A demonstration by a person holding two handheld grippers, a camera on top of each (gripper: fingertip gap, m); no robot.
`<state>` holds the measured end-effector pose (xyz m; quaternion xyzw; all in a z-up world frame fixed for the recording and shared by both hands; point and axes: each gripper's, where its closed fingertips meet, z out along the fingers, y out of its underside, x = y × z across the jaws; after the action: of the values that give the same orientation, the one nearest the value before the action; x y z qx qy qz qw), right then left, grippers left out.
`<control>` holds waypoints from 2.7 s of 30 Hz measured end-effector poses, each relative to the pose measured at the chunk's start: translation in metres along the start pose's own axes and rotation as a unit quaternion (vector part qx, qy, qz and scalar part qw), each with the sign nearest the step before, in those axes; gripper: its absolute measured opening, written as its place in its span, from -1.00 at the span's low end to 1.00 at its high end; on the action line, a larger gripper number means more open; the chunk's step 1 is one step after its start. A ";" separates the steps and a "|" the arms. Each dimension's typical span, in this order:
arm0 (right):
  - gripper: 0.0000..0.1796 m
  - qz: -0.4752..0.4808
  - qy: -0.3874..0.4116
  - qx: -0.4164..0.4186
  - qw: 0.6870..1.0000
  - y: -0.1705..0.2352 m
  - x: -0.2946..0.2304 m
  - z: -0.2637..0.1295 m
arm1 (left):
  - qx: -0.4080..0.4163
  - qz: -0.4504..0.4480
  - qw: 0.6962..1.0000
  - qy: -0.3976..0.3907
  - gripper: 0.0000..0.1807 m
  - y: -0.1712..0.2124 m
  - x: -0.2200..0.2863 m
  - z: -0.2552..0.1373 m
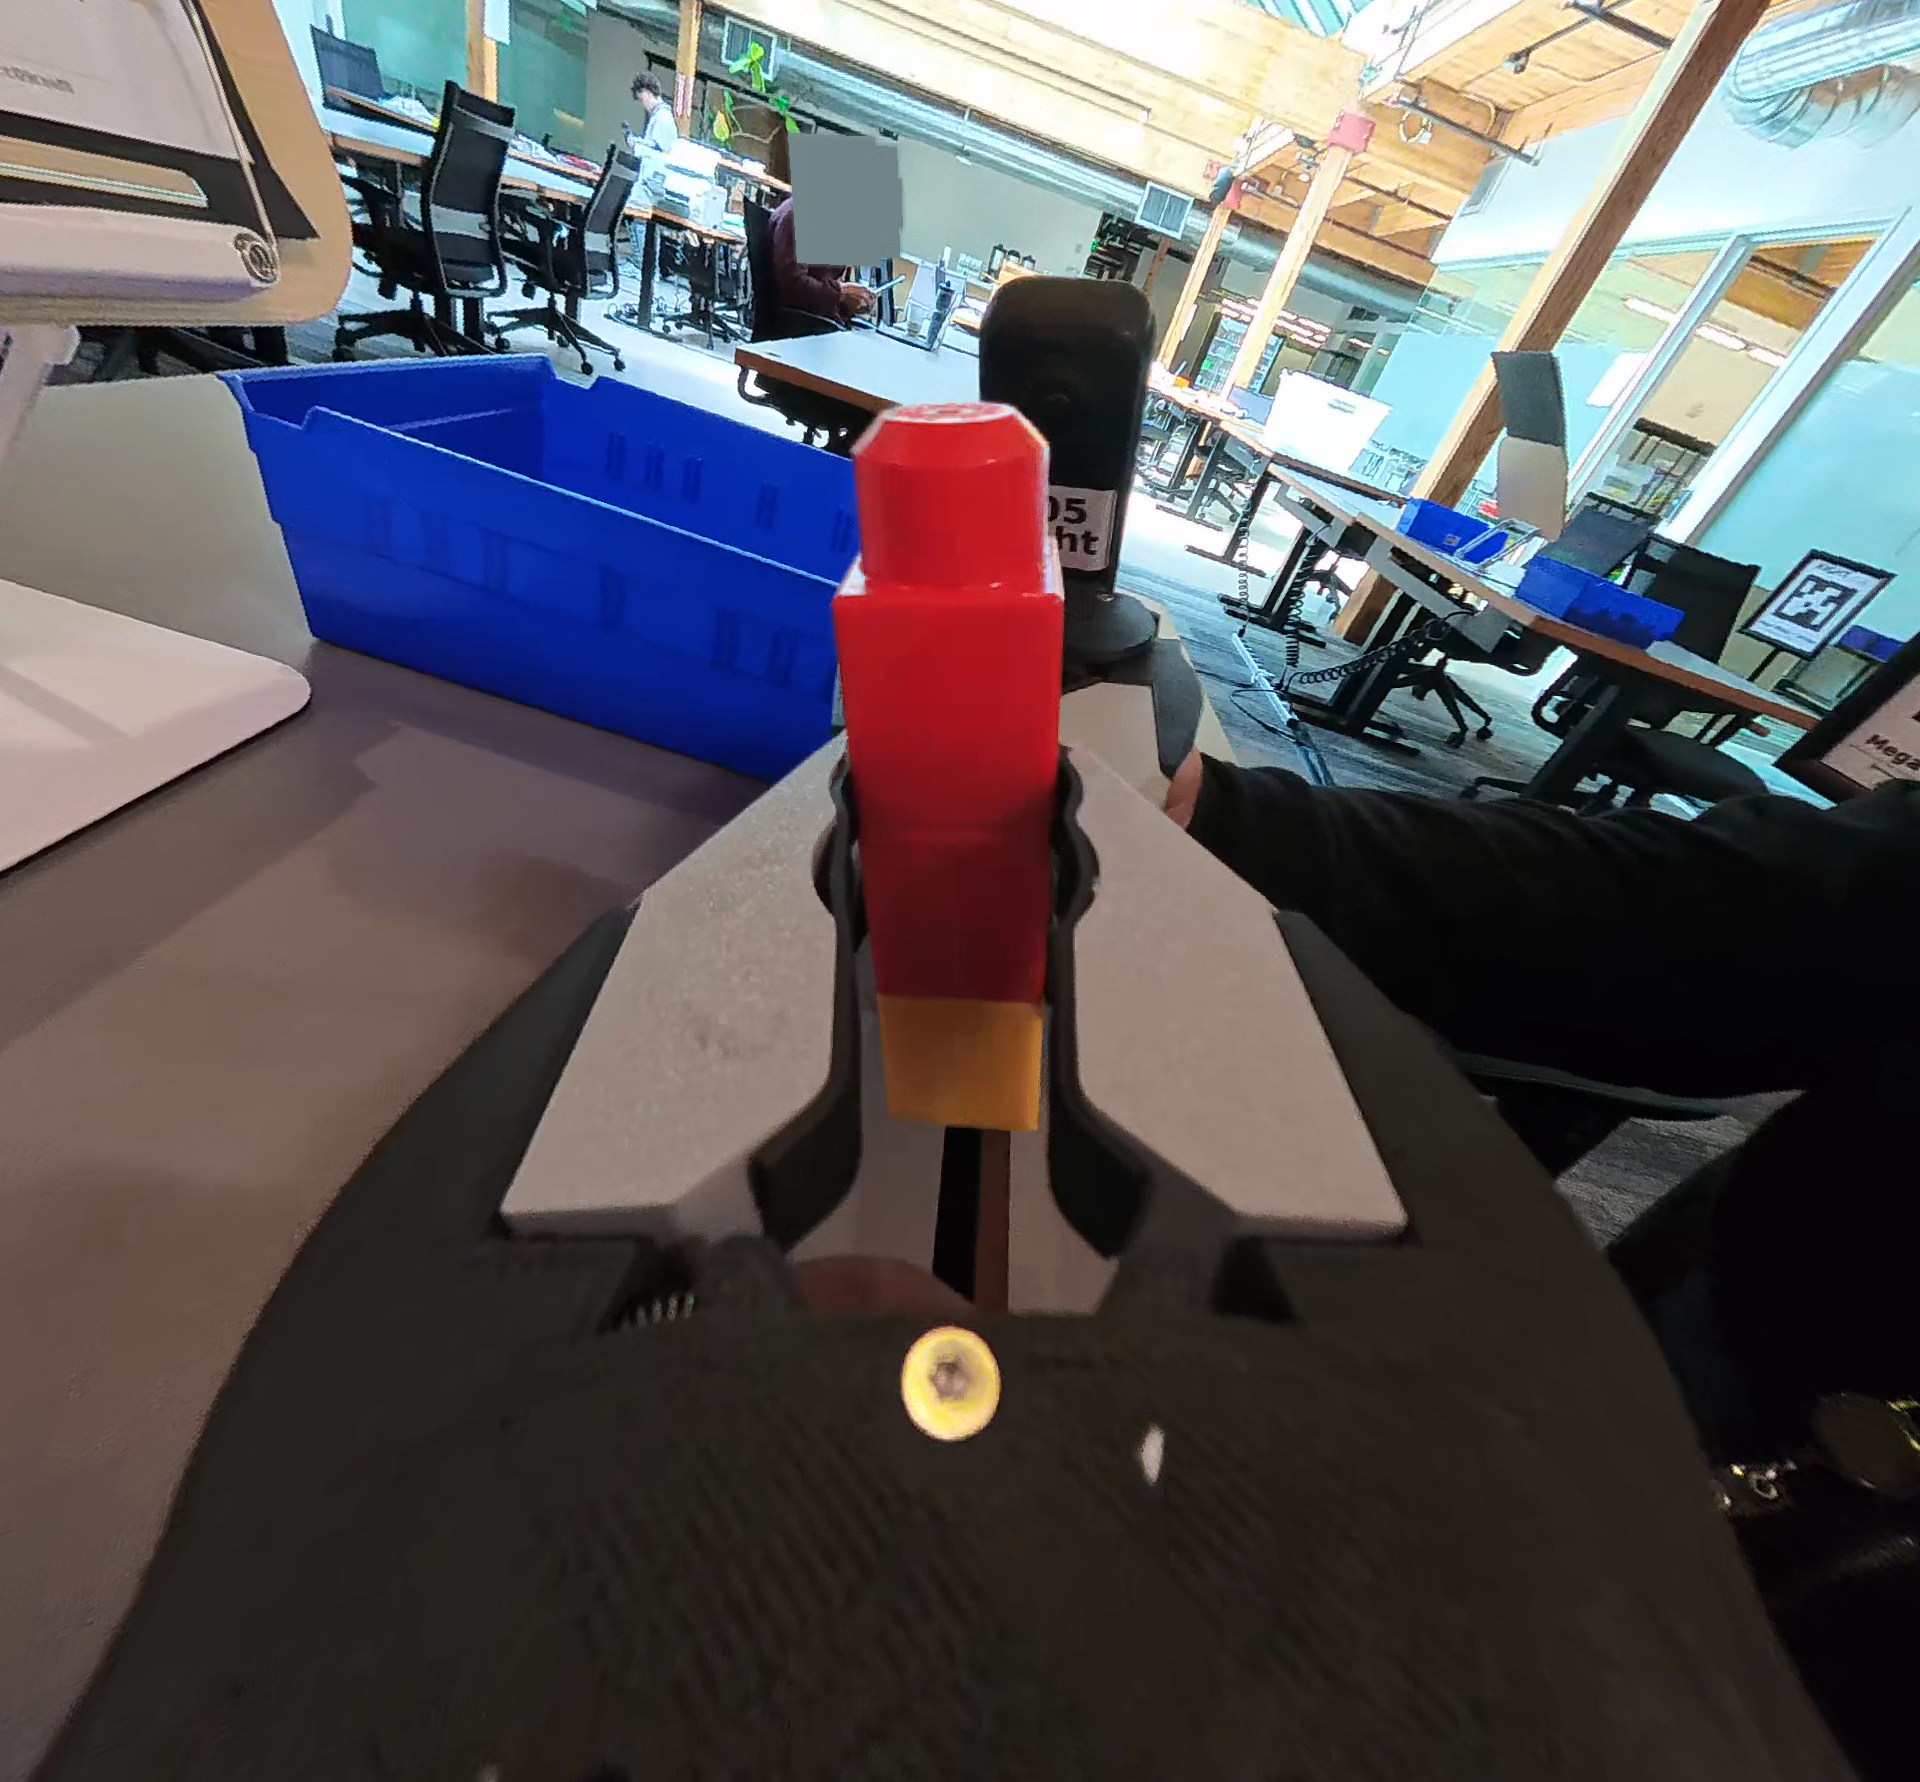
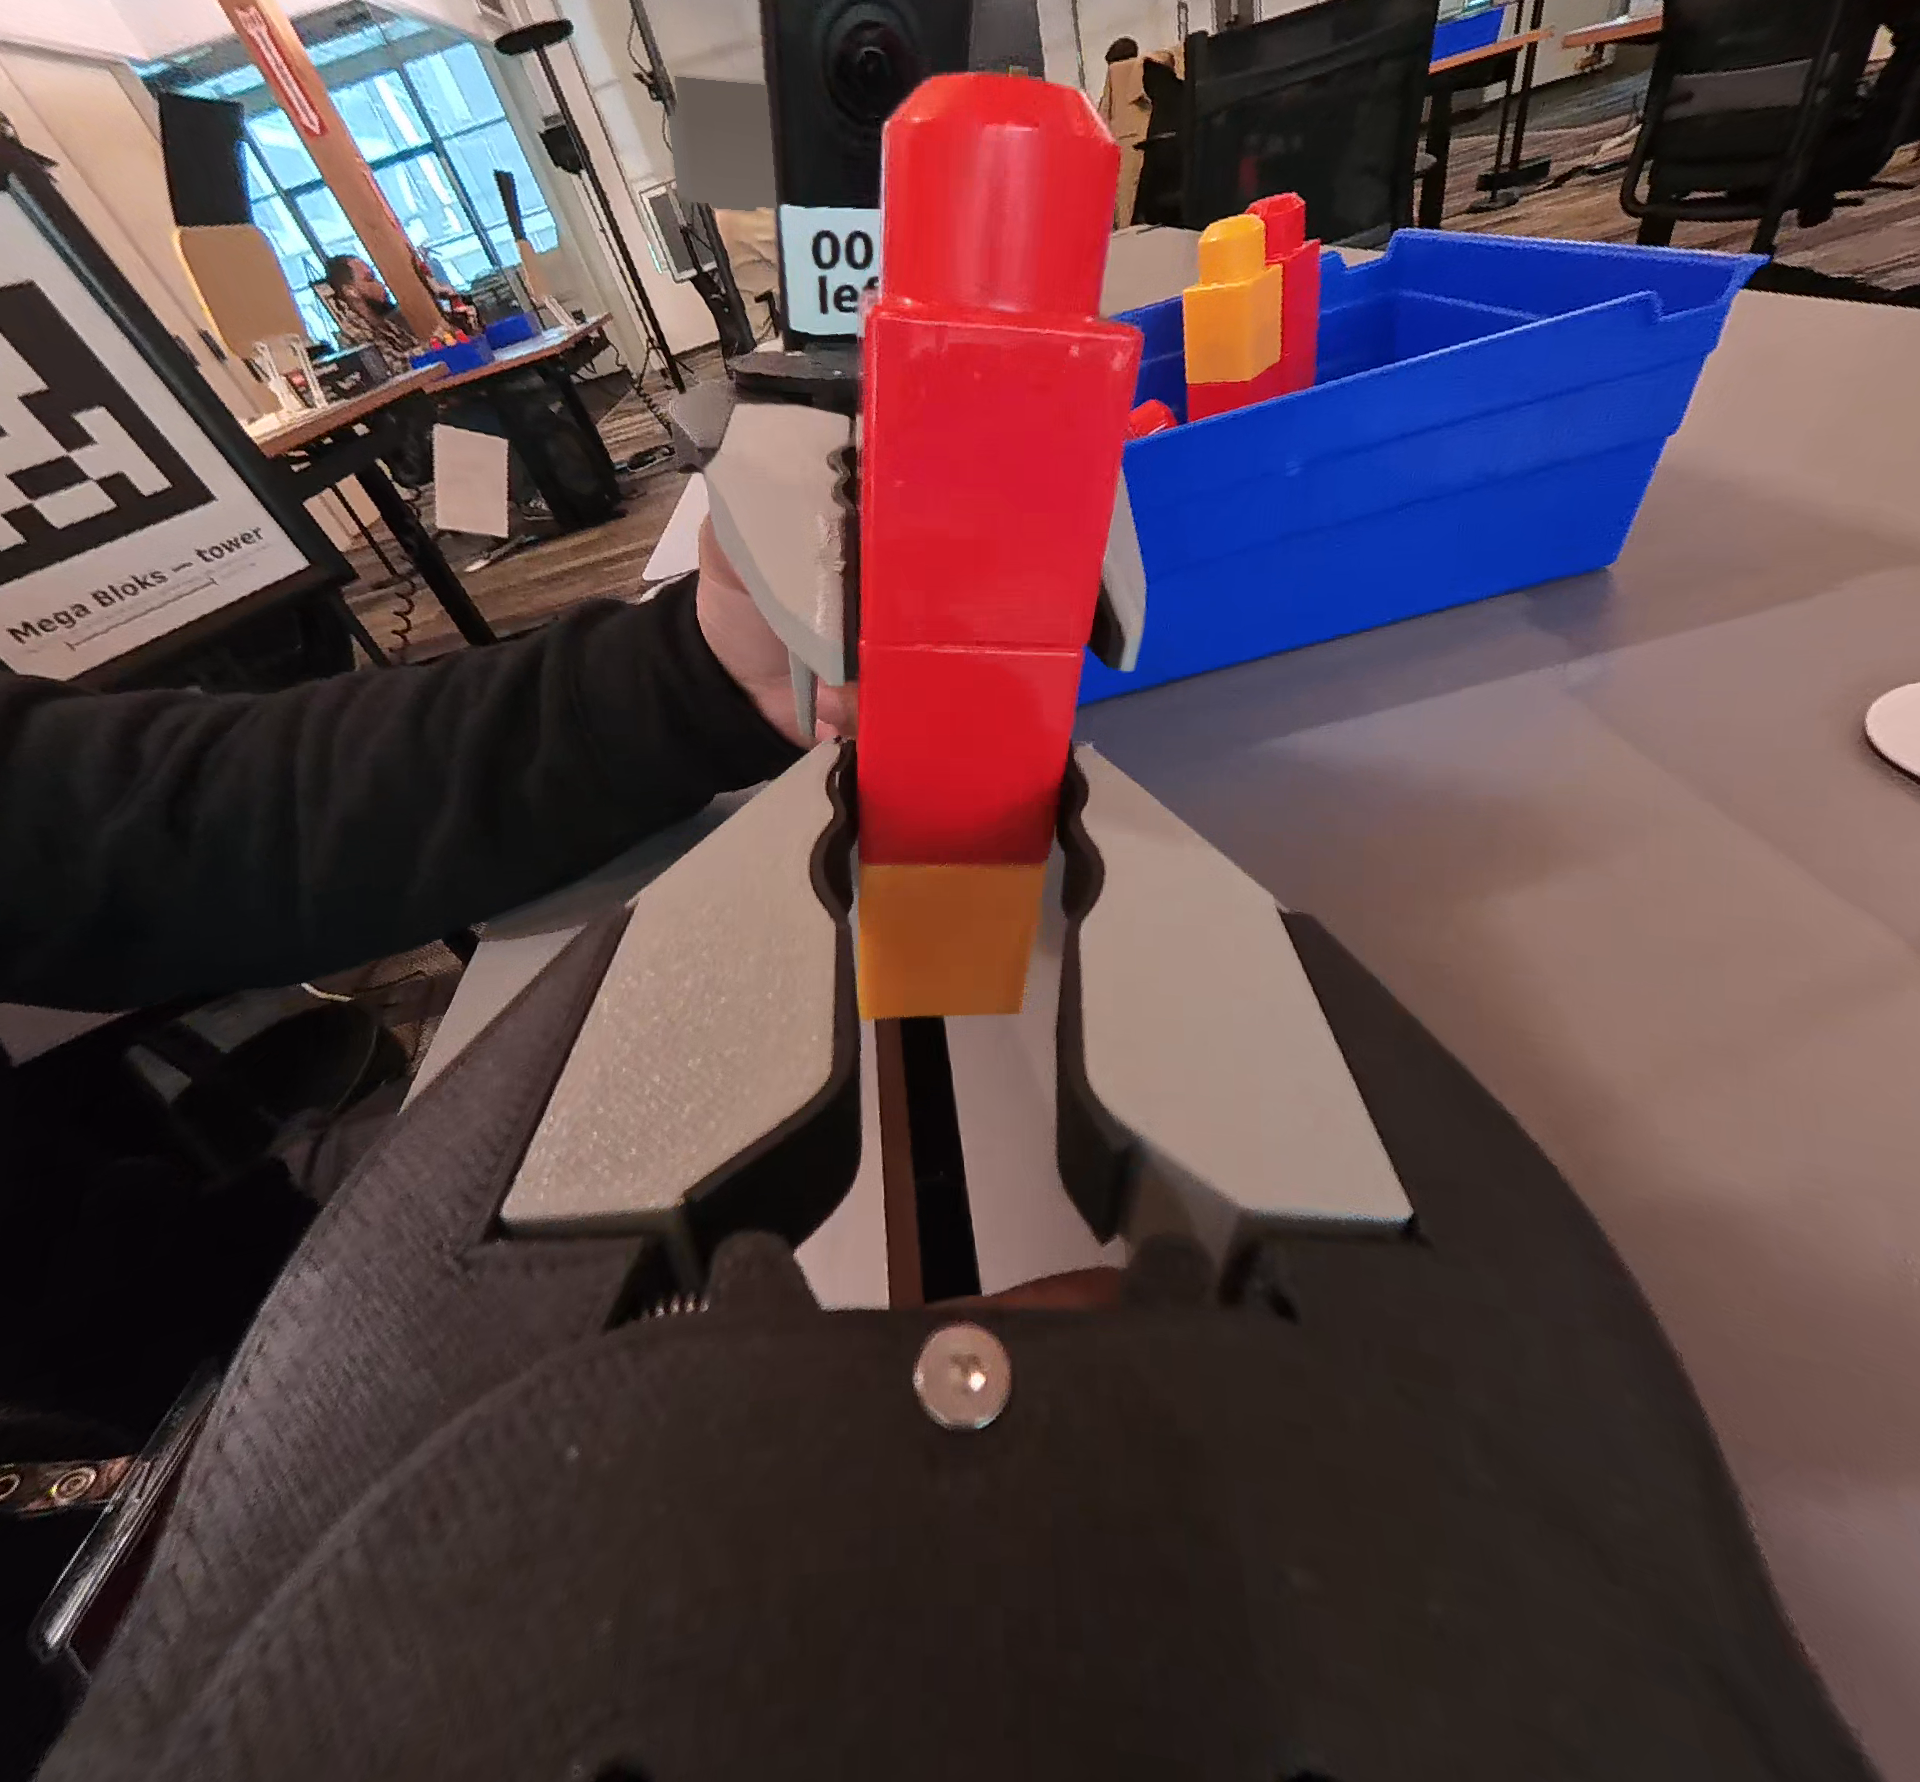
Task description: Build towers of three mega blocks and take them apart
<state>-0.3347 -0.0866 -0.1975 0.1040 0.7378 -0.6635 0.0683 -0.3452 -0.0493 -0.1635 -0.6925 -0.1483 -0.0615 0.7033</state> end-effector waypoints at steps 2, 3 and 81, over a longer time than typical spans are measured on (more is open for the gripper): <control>-0.57 0.003 -0.006 -0.010 1.000 0.004 -0.002 0.003 | -0.001 -0.001 1.000 0.006 -0.62 0.001 0.002 0.002; -0.59 0.000 -0.008 -0.015 1.000 0.005 -0.003 0.004 | -0.004 0.002 1.000 0.005 -0.62 0.002 0.003 0.003; -0.64 -0.033 0.028 0.096 0.994 -0.051 -0.018 -0.021 | -0.058 0.041 0.997 0.042 -0.62 0.023 0.026 0.017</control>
<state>-0.3286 -0.0724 -0.1414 0.1042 0.6755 -0.7298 0.0157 -0.3163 -0.0284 -0.1781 -0.7344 -0.0864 -0.0707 0.6694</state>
